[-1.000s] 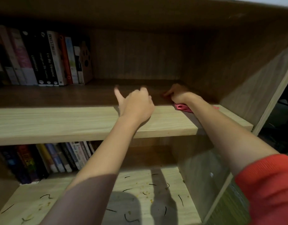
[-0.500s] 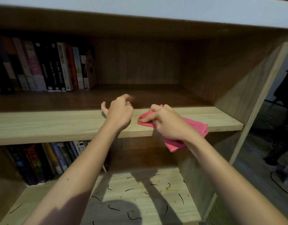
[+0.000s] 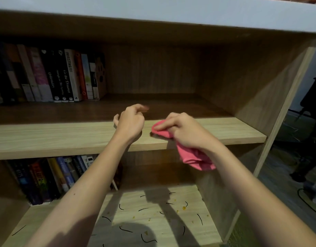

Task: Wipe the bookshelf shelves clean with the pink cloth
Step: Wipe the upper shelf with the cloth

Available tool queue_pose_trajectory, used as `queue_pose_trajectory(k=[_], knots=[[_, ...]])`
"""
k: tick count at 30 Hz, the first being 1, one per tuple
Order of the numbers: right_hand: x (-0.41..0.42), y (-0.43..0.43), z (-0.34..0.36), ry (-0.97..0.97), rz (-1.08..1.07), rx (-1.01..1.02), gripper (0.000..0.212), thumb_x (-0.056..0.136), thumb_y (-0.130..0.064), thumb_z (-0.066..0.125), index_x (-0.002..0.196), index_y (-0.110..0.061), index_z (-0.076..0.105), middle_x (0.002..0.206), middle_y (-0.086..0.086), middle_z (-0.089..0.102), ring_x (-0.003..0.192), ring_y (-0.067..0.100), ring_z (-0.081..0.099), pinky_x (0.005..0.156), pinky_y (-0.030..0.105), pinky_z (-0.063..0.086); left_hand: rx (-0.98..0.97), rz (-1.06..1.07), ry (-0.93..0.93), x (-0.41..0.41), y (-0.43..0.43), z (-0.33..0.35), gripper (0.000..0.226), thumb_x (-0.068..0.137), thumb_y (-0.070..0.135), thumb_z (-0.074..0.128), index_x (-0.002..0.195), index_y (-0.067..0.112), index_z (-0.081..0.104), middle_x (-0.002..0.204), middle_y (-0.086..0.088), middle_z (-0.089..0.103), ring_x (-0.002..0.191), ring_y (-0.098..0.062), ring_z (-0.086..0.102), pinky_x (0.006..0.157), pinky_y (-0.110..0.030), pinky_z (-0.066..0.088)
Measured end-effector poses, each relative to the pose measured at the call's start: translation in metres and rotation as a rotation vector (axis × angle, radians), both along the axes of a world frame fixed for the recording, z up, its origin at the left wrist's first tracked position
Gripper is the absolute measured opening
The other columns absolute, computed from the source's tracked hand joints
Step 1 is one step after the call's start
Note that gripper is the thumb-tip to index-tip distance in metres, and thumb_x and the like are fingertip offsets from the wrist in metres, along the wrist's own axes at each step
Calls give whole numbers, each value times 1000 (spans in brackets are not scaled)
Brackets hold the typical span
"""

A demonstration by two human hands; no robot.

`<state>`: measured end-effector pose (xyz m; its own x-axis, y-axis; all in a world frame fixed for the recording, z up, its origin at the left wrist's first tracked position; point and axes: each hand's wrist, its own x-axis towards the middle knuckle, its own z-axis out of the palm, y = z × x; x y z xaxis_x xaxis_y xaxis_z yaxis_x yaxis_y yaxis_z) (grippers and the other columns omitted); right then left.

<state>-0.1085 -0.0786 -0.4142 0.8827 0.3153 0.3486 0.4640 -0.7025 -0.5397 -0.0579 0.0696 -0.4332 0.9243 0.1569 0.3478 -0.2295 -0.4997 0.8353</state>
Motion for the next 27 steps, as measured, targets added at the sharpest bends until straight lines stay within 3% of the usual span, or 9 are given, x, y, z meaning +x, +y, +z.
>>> queue_pose_trajectory(k=[3, 6, 8, 10, 14, 20, 23, 25, 27], knots=[[11, -20, 4, -107, -259, 82, 30, 94, -6, 46, 112, -18, 68, 108, -3, 54, 102, 13, 51, 82, 23, 41, -10, -40, 16, 0, 1, -1, 40, 94, 8, 31, 100, 34, 60, 44, 7, 54, 105, -42, 59, 105, -61, 33], [27, -38, 4, -87, -439, 42, 32, 96, -10, 44, 121, -17, 62, 125, 2, 54, 113, 23, 51, 95, 37, 46, 68, -44, -17, -3, 1, -2, 35, 96, 12, 33, 103, 35, 58, 58, 1, 63, 97, -28, 64, 110, -52, 28], [33, -45, 1, 33, -470, -65, 36, 96, -20, 45, 130, -20, 54, 135, 5, 50, 118, 31, 48, 99, 46, 44, 178, -38, -49, -5, -1, -4, 33, 97, 14, 33, 110, 32, 58, 57, 5, 59, 101, -16, 59, 115, -46, 13], [33, -45, -4, 102, -421, -196, 41, 95, -21, 45, 135, -24, 48, 139, 6, 44, 126, 33, 38, 104, 45, 38, 295, -53, -96, -7, -4, -4, 33, 98, 16, 33, 113, 30, 58, 69, 9, 60, 112, -11, 53, 116, -45, 2], [36, -55, -5, 73, -360, -86, 45, 91, -5, 41, 130, -26, 54, 134, 7, 49, 122, 29, 42, 96, 42, 45, 498, -76, -142, -9, -9, -3, 31, 99, 20, 36, 118, 25, 59, 120, 8, 57, 122, -8, 46, 114, -43, -4], [61, -88, -2, 131, -653, -96, 36, 94, -12, 44, 128, -14, 55, 122, 12, 59, 123, 34, 38, 96, 45, 40, 553, -124, -118, -8, -13, 0, 30, 100, 23, 36, 121, 25, 58, 126, 8, 55, 124, -10, 43, 114, -41, 2], [69, -75, -4, 137, -681, -144, 29, 92, -18, 50, 119, -9, 59, 113, 14, 60, 122, 35, 34, 87, 43, 38, 431, -82, -101, -12, -6, 4, 29, 100, 23, 38, 120, 27, 58, 121, 6, 59, 125, -12, 44, 116, -42, 8], [77, -62, -1, 150, -678, -183, 29, 93, -21, 51, 117, -6, 57, 115, 14, 57, 123, 35, 35, 91, 43, 37, 418, -6, -85, -14, 8, 7, 30, 99, 22, 39, 122, 27, 57, 125, 6, 58, 128, -13, 41, 115, -42, 9], [89, -48, 4, 212, -646, -212, 28, 96, -22, 46, 115, -4, 55, 106, 14, 57, 115, 34, 47, 91, 43, 41, 456, 77, -56, -15, 25, 6, 30, 98, 20, 39, 122, 26, 56, 126, 4, 58, 126, -14, 43, 116, -43, 6]])
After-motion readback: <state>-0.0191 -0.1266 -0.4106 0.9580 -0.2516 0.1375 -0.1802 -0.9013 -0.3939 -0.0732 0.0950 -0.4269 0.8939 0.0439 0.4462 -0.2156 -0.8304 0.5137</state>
